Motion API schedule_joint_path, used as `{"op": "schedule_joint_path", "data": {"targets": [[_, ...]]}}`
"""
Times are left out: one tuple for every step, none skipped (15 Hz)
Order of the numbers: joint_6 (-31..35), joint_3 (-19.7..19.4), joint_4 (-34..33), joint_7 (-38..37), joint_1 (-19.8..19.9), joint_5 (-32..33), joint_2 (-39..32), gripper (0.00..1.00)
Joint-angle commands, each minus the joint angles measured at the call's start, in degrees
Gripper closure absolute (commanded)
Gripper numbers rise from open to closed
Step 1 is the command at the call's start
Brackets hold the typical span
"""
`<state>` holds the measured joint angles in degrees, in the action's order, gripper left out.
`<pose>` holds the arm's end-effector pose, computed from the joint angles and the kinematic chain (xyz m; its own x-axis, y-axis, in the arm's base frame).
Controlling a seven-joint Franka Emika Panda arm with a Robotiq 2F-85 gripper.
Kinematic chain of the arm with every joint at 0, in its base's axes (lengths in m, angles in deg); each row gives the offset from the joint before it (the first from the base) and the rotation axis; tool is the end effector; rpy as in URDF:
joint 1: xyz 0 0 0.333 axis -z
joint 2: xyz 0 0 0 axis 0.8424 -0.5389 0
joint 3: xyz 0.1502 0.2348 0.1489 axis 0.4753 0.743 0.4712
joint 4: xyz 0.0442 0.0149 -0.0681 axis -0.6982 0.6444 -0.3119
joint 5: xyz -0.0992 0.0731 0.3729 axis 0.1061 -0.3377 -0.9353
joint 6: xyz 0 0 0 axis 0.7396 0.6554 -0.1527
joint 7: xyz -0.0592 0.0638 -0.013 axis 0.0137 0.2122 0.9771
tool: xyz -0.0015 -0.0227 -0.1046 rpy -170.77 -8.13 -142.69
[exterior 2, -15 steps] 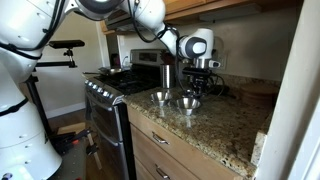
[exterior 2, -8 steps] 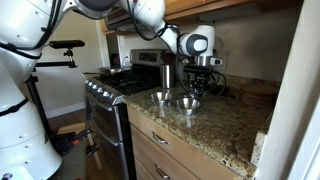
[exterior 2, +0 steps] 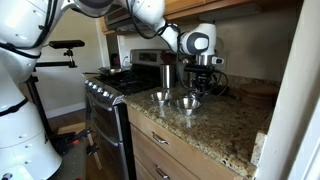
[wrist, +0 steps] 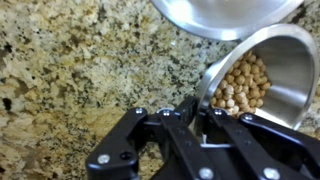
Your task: Pour the contents of the middle bowl into the left bowl
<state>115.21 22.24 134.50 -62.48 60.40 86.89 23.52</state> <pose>0.7211 -0.0217 0.2886 0.9311 0.3611 0.0526 0.3617 -0.9323 -0.0025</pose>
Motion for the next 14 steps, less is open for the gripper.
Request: {"op": "schedule_joint_path", "data": {"targets": [[-0.48, 1.3, 4.84, -0.55, 1.53, -0.77, 4.25, 0.93], [-0.49, 1.48, 5.16, -0.43, 1.69, -0.99, 4.43, 0.93], [-0.49, 1.51, 5.38, -0.45, 1.72, -1.01, 4.54, 0.92], [-0.42, 1.66, 5.47, -0.4, 1.88, -1.25, 4.66, 0.92], [-0.15, 1.78, 5.53, -0.45, 2.03, -1.52, 4.79, 0.92], [-0.02, 1.85, 5.54, -0.57, 2.1, -1.69, 4.95, 0.93], [0.18, 1.93, 5.61, -0.6, 2.2, -1.96, 5.17, 0.93], [0.14, 1.93, 5.59, -0.67, 2.21, -2.03, 5.34, 0.93], [0.11, 1.86, 5.62, -0.76, 2.18, -2.0, 5.52, 0.92], [0.11, 1.85, 5.74, -0.73, 2.23, -2.05, 5.8, 0.92], [0.13, 1.83, 5.94, -0.73, 2.27, -2.11, 6.08, 0.92], [0.14, 1.87, 6.07, -0.68, 2.35, -2.25, 6.29, 0.92], [0.16, 1.93, 6.25, -0.58, 2.42, -2.38, 6.53, 0.93], [0.3, 2.0, 6.61, -0.45, 2.52, -2.54, 6.94, 0.93]]}}
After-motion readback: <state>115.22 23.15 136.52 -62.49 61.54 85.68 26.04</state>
